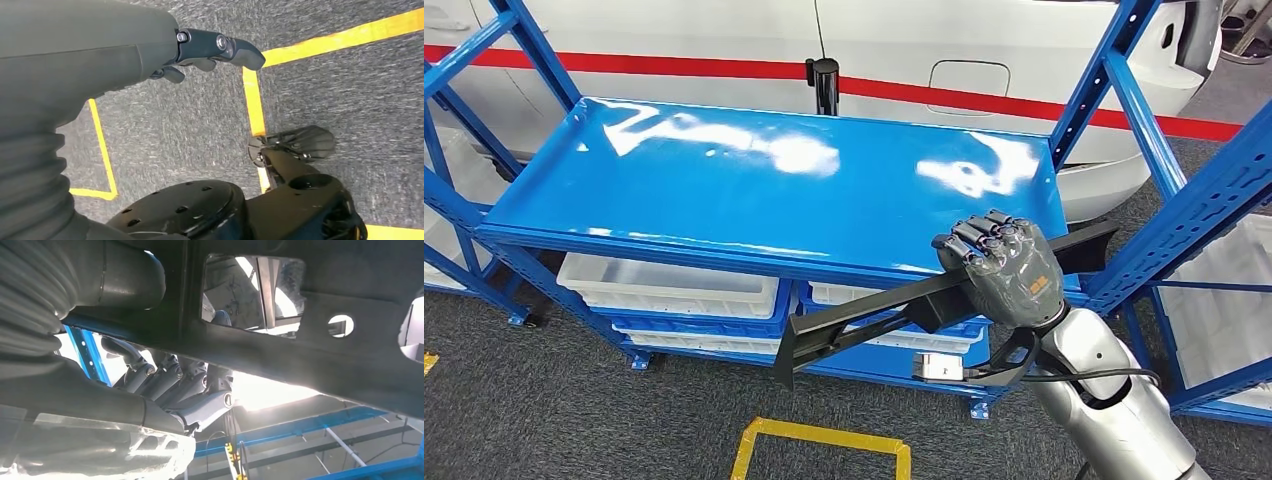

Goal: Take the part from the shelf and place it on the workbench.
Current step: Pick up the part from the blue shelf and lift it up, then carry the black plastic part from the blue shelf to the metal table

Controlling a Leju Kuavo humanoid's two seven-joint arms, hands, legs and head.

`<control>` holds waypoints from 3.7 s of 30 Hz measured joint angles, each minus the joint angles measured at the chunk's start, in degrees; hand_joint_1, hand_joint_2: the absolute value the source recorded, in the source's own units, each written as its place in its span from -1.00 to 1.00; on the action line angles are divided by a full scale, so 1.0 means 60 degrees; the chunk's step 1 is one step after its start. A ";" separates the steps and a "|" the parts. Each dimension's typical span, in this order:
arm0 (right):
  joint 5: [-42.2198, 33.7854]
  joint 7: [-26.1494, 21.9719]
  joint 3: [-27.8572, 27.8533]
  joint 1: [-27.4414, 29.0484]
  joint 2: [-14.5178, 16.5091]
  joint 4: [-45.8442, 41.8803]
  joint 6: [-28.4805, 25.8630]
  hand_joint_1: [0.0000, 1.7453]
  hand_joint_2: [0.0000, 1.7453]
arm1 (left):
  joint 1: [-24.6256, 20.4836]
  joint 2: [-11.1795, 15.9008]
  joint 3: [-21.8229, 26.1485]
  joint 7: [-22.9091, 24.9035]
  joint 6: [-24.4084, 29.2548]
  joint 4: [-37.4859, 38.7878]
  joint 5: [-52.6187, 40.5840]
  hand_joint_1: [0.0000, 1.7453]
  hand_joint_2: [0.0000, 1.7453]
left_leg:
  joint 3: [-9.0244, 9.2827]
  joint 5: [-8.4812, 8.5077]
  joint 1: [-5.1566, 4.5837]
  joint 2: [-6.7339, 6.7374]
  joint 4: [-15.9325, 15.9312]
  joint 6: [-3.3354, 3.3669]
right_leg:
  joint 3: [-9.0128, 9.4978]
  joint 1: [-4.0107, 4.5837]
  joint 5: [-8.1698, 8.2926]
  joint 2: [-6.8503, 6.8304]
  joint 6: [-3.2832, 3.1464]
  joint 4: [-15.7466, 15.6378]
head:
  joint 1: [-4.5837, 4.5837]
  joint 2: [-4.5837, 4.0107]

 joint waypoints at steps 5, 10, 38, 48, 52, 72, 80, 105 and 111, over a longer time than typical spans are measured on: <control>-0.0047 -0.0004 0.0000 0.0056 0.0002 0.0061 -0.0003 1.00 1.00 | -0.0001 -0.0011 -0.0166 0.0078 -0.0309 -0.0001 -0.0288 -1.00 1.00 | 0.0002 0.0000 0.0000 0.0001 0.0000 0.0000 | 0.0000 0.0001 0.0000 0.0000 0.0000 0.0000 | 0.0000 0.0000; -0.0079 -0.0004 0.0000 0.0102 0.0002 0.0112 0.0011 1.00 1.00 | -0.0007 -0.0025 -0.0396 0.0156 -0.0495 -0.0001 -0.0418 -1.00 1.00 | -0.0001 -0.0006 -0.0012 0.0000 0.0012 0.0002 | 0.0001 -0.0015 0.0007 0.0000 0.0012 -0.0006 | 0.0000 0.0000; 0.0116 0.0016 -0.0153 0.0487 -0.0028 0.0104 0.0248 1.00 1.00 | -0.0074 0.0038 -0.0889 0.0185 -0.0848 0.0005 -0.0542 -1.00 1.00 | -0.0414 -0.0138 0.0046 0.0069 0.0453 -0.0090 | 0.0073 -0.0123 -0.0083 -0.0152 -0.0229 0.0112 | 0.0035 0.0000; 0.0116 0.0004 -0.0163 0.0478 -0.0026 0.0106 0.0263 1.00 1.00 | -0.0115 0.0045 -0.0933 0.0173 -0.0790 0.0010 -0.0501 -1.00 1.00 | 0.0810 -0.0847 0.0272 -0.0016 0.0369 -0.0285 | -0.0540 -0.0065 0.0462 -0.0113 -0.0248 0.0172 | 0.0037 0.0000; 0.0061 0.0003 -0.0192 0.0457 -0.0038 0.0103 0.0268 1.00 1.00 | -0.0115 0.0023 -0.0964 0.0201 -0.0785 0.0011 -0.0509 -1.00 1.00 | 0.0792 -0.0655 0.0183 -0.0002 -0.0010 -0.0032 | -0.0622 -0.0032 0.0687 -0.0142 0.0020 0.0135 | 0.0046 0.0000; -0.0050 -0.0006 -0.0256 0.0303 0.0020 0.0147 0.0501 1.00 1.00 | -0.0135 0.0094 -0.0965 -0.0085 -0.0836 0.0018 -0.0389 -1.00 1.00 | -0.1272 -0.1140 0.0234 0.0055 0.2148 -0.0354 | 0.0346 -0.0053 -0.0267 -0.0195 -0.0504 -0.0012 | 0.0084 0.0000; 0.0067 0.0042 -0.0250 0.0100 0.0233 0.0191 0.0589 1.00 1.00 | -0.0124 0.0154 -0.0973 -0.0098 -0.0874 0.0022 -0.0388 -1.00 1.00 | 0.0812 -0.0756 0.0208 -0.0016 0.0128 -0.0132 | -0.0311 0.0006 0.0288 -0.0173 -0.0183 0.0133 | 0.0088 0.0000; 0.0457 0.0163 -0.0081 -0.0906 0.1041 0.1056 0.0773 1.00 1.00 | -0.0239 0.0104 -0.0970 -0.0057 -0.0746 0.0029 -0.0272 -1.00 1.00 | -0.1518 -0.0687 0.0394 0.0015 0.2670 -0.0477 | 0.0382 -0.0132 -0.0091 -0.0278 -0.0391 -0.0215 | -0.0035 0.0000; 0.0413 0.0084 -0.0039 -0.1115 0.1153 0.1260 0.0760 1.00 1.00 | -0.0258 0.0087 -0.0974 -0.0011 -0.0706 0.0032 -0.0241 -1.00 1.00 | -0.0260 -0.0188 0.0486 -0.0093 0.0578 -0.0574 | -0.0205 -0.0120 0.0014 -0.0175 -0.0024 0.0294 | -0.0082 0.0000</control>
